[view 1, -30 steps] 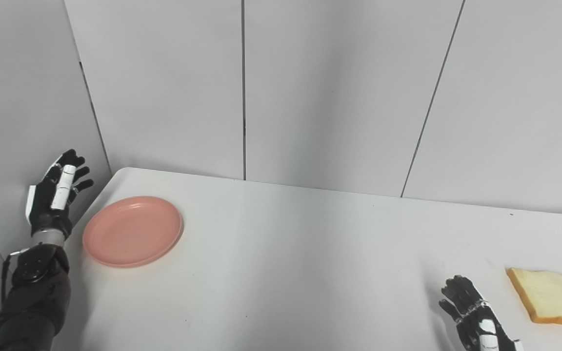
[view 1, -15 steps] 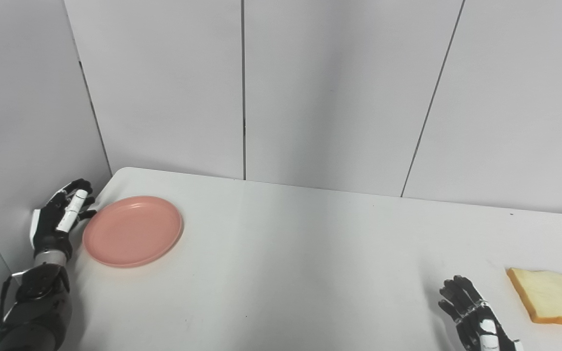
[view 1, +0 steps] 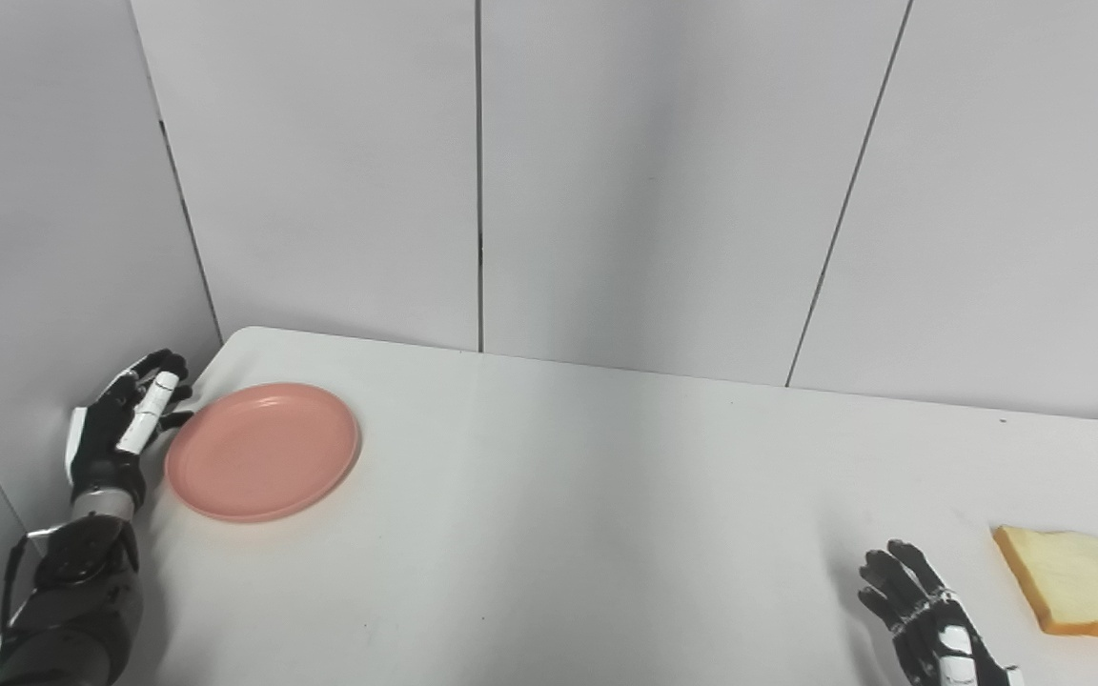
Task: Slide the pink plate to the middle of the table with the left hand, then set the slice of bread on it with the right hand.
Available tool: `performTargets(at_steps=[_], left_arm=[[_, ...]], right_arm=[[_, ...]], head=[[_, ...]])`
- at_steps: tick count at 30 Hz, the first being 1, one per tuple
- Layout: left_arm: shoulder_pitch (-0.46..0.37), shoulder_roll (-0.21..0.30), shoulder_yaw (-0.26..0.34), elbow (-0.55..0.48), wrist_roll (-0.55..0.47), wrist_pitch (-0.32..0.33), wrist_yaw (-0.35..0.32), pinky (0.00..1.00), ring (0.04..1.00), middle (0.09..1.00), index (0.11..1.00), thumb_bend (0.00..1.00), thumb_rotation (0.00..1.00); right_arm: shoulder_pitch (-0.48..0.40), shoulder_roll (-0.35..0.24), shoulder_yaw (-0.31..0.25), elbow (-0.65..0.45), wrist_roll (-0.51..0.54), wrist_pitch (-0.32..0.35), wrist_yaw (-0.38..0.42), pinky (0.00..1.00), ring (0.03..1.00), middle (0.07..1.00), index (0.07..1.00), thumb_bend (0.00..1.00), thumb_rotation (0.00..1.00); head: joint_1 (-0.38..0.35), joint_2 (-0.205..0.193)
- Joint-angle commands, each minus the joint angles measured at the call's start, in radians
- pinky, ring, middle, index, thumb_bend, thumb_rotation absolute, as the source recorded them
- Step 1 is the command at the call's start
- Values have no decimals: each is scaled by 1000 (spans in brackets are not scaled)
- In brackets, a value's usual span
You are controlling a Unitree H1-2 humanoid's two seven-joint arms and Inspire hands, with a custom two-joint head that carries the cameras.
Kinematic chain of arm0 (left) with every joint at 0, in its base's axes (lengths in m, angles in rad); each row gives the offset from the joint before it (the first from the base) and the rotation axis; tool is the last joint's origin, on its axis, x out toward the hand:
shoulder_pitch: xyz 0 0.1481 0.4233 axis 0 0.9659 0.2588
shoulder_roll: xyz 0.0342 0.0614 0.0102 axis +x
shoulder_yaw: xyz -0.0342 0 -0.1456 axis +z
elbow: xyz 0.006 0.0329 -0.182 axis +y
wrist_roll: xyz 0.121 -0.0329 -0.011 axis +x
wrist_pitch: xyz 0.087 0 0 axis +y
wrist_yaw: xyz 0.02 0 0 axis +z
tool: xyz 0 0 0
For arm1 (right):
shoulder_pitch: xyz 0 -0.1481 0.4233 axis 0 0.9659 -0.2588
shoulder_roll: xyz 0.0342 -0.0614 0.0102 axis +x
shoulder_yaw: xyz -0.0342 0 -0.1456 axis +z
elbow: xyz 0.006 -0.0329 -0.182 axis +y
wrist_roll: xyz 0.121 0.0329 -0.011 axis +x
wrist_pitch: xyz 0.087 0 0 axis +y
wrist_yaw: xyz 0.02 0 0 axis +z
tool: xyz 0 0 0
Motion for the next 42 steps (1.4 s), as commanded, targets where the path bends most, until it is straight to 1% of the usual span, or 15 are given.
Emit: performTargets(at_steps=[1, 4, 12, 18, 21, 23, 26, 29, 30, 31, 33, 34, 35, 38, 42], left_arm=[[-28, -21, -16, 8, 8, 4, -29, 586, 730, 738, 733, 1000, 660], [-31, -28, -17, -11, 0, 4, -44, 593, 738, 747, 736, 1000, 654], [-33, -46, -51, -81, 19, 4, -57, 604, 737, 752, 754, 985, 661], [-27, -64, -62, -108, 7, 4, -106, 684, 779, 784, 790, 902, 640], [-28, -75, -71, -107, 16, 4, -107, 722, 814, 816, 802, 891, 641], [-28, -77, -78, -103, 22, 4, -106, 726, 821, 824, 806, 907, 643], [-30, -86, -85, -94, 23, 4, -112, 693, 807, 813, 809, 918, 650], [-27, -93, -102, -91, 38, 4, -109, 677, 801, 806, 813, 903, 658], [-26, -93, -107, -89, 43, 4, -109, 672, 799, 812, 821, 915, 685], [-20, -101, -109, -101, 44, 4, -115, 670, 798, 814, 823, 919, 694], [-12, -112, -110, -121, 38, 4, -126, 655, 797, 823, 823, 880, 703], [-9, -120, -108, -128, 28, 4, -137, 662, 801, 828, 824, 866, 701], [-6, -132, -102, -138, 14, 4, -147, 685, 809, 837, 825, 867, 686], [0, -164, -86, -160, -24, 4, -176, 704, 823, 847, 829, 874, 666], [14, -213, -93, -209, -20, 5, -162, 697, 813, 823, 802, 898, 668]], right_arm=[[42, 16, 11, 90, 5, -2, 10, 832, 830, 806, 817, 753, 898], [39, 18, 10, 93, 5, -4, 9, 832, 828, 801, 808, 755, 893], [38, 25, 12, 93, 1, -4, 7, 824, 818, 782, 798, 757, 884], [40, 25, 15, 90, -2, -3, 5, 813, 808, 775, 798, 774, 879], [39, 24, 17, 92, -2, -3, 6, 822, 813, 777, 803, 758, 886], [40, 25, 18, 93, -5, -6, 6, 821, 813, 777, 803, 753, 892], [41, 27, 18, 92, -8, -6, 3, 823, 809, 773, 804, 755, 890], [42, 28, 17, 89, -10, -5, 2, 824, 807, 770, 803, 756, 890], [43, 28, 18, 89, -10, -6, 3, 824, 807, 772, 802, 754, 887], [44, 28, 18, 86, -10, -3, 3, 823, 806, 772, 802, 753, 886], [45, 28, 20, 82, -9, 0, 3, 822, 805, 768, 800, 755, 885], [44, 28, 20, 83, -8, -1, 4, 822, 805, 768, 800, 753, 885], [44, 28, 20, 84, -8, -1, 4, 819, 804, 769, 799, 747, 885], [44, 28, 20, 84, -8, -2, 6, 817, 805, 772, 800, 746, 882], [47, 30, 20, 76, -13, 10, 1, 820, 807, 776, 805, 752, 882]], head=[[1, 1], [-2, 1], [-7, 1], [-11, 4], [-14, 4], [-17, 6], [-18, 6], [-22, 7], [-22, 7], [-23, 8], [-24, 9], [-24, 9], [-24, 11], [-26, 11], [-32, 14]])
